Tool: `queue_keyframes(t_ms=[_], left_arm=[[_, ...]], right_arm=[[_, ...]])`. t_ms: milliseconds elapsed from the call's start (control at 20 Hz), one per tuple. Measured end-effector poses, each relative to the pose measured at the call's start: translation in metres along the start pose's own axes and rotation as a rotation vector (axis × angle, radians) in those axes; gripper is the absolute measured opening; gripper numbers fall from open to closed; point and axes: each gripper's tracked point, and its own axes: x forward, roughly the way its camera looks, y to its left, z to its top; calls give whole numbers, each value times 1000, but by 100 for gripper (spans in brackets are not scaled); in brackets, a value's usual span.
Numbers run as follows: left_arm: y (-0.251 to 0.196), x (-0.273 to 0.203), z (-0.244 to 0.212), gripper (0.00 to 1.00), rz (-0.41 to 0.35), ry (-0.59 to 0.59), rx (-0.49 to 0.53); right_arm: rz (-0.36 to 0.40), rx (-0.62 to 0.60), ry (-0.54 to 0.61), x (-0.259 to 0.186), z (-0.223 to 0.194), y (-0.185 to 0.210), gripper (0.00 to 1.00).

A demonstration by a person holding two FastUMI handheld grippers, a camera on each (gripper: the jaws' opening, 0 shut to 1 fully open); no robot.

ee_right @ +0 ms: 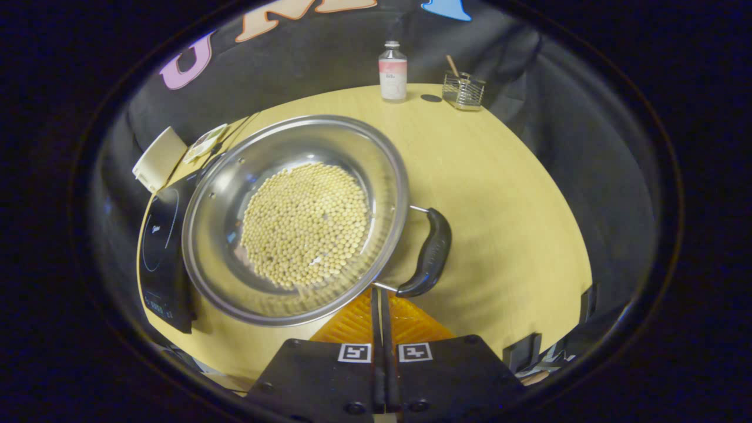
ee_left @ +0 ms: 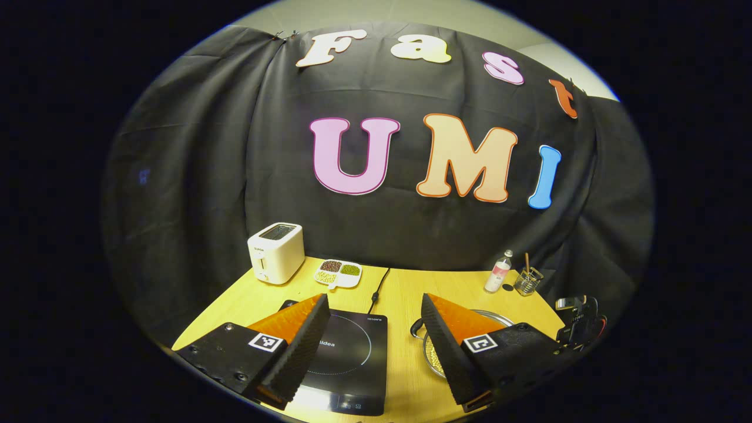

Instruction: First push the handle of the pot to place it horizontally, then grasp the pot with both hands and set it on the induction cooktop.

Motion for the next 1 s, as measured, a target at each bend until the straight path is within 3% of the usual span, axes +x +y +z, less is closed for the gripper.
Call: queue_keyframes(t_ms=[450, 500, 550, 1000], left_arm=[[10, -2, -2, 96, 70, 2, -9], [11, -4, -2, 92, 79, 1, -11], [14, -7, -3, 96, 90, -2, -12], [33, -31, 0, 96, 196, -31, -23]], right_arm=[[-18, -9, -38, 23, 45, -26, 2], [-17, -11, -43, 26, 49, -29, 0], [-16, -12, -46, 28, 55, -31, 0], [13, -33, -67, 47, 87, -35, 0]])
